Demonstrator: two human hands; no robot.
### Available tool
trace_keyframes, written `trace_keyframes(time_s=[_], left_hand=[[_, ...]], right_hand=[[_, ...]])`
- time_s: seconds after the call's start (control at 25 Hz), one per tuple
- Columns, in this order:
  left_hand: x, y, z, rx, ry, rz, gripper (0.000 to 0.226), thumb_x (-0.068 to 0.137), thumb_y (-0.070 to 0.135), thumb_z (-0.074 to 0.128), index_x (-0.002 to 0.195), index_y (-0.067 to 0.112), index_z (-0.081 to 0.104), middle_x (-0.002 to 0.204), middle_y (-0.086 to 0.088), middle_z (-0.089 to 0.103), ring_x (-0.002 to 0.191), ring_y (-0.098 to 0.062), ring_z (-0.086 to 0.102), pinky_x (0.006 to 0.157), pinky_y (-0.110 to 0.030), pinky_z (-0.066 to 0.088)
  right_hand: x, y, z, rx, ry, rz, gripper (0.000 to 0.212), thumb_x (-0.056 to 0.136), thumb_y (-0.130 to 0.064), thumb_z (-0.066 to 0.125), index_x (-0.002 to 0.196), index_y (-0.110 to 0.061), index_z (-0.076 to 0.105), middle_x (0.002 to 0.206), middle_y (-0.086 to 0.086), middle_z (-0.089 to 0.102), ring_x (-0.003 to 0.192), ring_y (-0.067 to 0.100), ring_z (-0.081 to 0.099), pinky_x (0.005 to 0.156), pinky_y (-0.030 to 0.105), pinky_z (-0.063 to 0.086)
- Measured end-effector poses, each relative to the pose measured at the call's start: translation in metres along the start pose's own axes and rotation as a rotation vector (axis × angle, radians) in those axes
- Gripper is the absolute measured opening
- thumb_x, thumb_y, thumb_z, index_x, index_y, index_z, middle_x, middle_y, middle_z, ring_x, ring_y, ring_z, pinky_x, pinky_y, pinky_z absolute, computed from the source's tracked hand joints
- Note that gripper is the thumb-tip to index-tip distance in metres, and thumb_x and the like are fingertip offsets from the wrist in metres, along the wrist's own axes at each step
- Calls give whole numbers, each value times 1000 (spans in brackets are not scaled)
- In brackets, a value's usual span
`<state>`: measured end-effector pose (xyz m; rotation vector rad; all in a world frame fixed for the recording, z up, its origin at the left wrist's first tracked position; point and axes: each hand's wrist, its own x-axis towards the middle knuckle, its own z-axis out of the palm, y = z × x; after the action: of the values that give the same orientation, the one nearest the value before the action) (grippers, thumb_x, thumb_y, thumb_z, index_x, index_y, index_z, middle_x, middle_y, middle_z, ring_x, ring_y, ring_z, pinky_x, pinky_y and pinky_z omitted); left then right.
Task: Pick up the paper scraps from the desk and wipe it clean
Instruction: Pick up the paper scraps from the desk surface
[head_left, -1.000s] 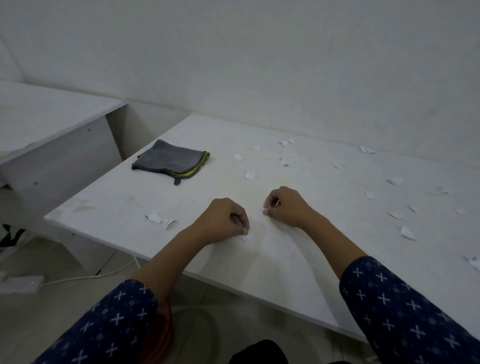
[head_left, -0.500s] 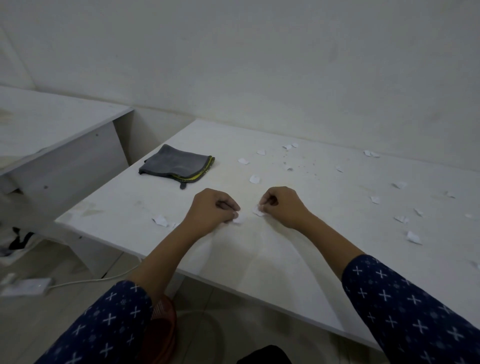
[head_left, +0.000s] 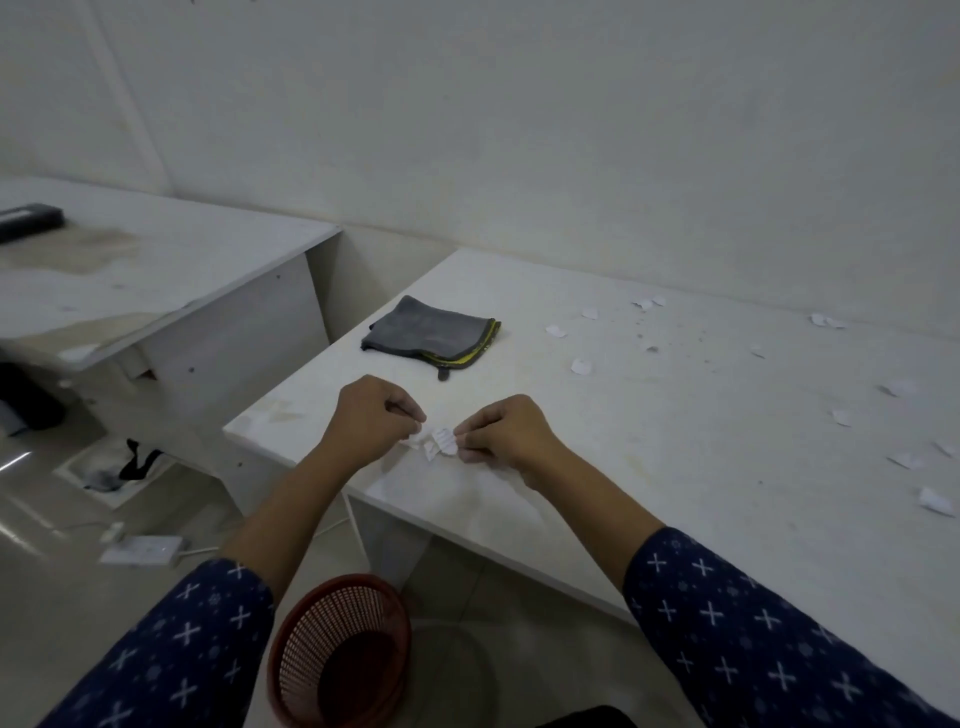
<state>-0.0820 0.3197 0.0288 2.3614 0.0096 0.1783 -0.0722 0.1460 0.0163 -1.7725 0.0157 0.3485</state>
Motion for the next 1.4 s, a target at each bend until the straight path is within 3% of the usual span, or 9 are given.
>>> trace_keyframes(time_s=[0.28, 0.44, 0.6, 0.72, 0.84, 0.92, 1.08, 1.24, 1.4], left_hand=[[13, 2, 17, 126, 45, 87, 11, 82, 16, 65, 89, 19, 72, 102, 0, 65, 86, -13, 57, 79, -23, 42], [35, 29, 49, 111, -1, 245, 25, 86, 20, 60, 112, 19, 63, 122, 0, 60, 115, -19, 52, 99, -29, 35], [74, 74, 99, 318, -138, 384, 52, 96, 27, 45, 145, 19, 29, 151, -6, 32, 139, -23, 28, 113, -38, 22], [105, 98, 132, 467, -233, 429, 58, 99, 37, 35, 149, 27, 8, 158, -2, 8, 145, -23, 9, 114, -43, 13], [131, 103, 156, 542, -314, 454, 54, 98, 36, 37, 148, 32, 16, 157, -2, 14, 143, -24, 16, 112, -40, 17], [143, 98, 166, 508, -335, 474, 45, 98, 24, 40, 142, 30, 35, 147, -7, 36, 133, -26, 31, 106, -36, 27], [158, 90, 171, 220, -273, 465, 32, 90, 2, 48, 114, 12, 66, 99, -7, 50, 103, -26, 51, 81, -22, 36], [154, 97, 166, 16, -144, 397, 29, 78, -5, 64, 103, 9, 67, 91, -9, 58, 77, -17, 56, 74, -23, 45], [135, 93, 143, -203, -19, 282, 22, 71, -3, 72, 87, 11, 66, 69, 3, 60, 58, -2, 52, 58, -10, 43]], right_hand=[[0, 10, -17, -27, 202, -85, 20, 77, 6, 58, 80, -9, 71, 85, 22, 71, 74, 27, 66, 81, 40, 57], [6, 18, -66, -285, 440, -252, 27, 83, -1, 51, 100, -11, 69, 103, 8, 69, 97, 21, 62, 88, 27, 47], [30, 23, -143, -696, 536, -297, 39, 94, -8, 47, 132, -10, 49, 139, 9, 51, 131, 24, 43, 108, 29, 29], [60, 28, -193, -958, 479, -241, 47, 98, -7, 38, 145, -12, 31, 153, 8, 30, 140, 23, 28, 112, 30, 24], [92, 34, -224, -1106, 381, -231, 50, 99, -5, 33, 147, -14, 25, 157, 7, 21, 142, 22, 25, 113, 32, 23], [110, 41, -234, -1171, 292, -241, 50, 99, -3, 32, 147, -16, 26, 157, 4, 21, 142, 21, 25, 114, 33, 22], [135, 49, -244, -1229, 301, -325, 38, 94, 1, 37, 123, -10, 58, 122, 12, 58, 114, 26, 51, 95, 31, 41], [129, 40, -235, -969, 506, -443, 24, 88, 7, 46, 96, 0, 68, 95, 15, 61, 87, 29, 58, 78, 33, 44], [94, 21, -197, -685, 556, -547, 10, 83, -2, 61, 81, -6, 69, 77, 6, 62, 69, 22, 63, 68, 31, 52]])
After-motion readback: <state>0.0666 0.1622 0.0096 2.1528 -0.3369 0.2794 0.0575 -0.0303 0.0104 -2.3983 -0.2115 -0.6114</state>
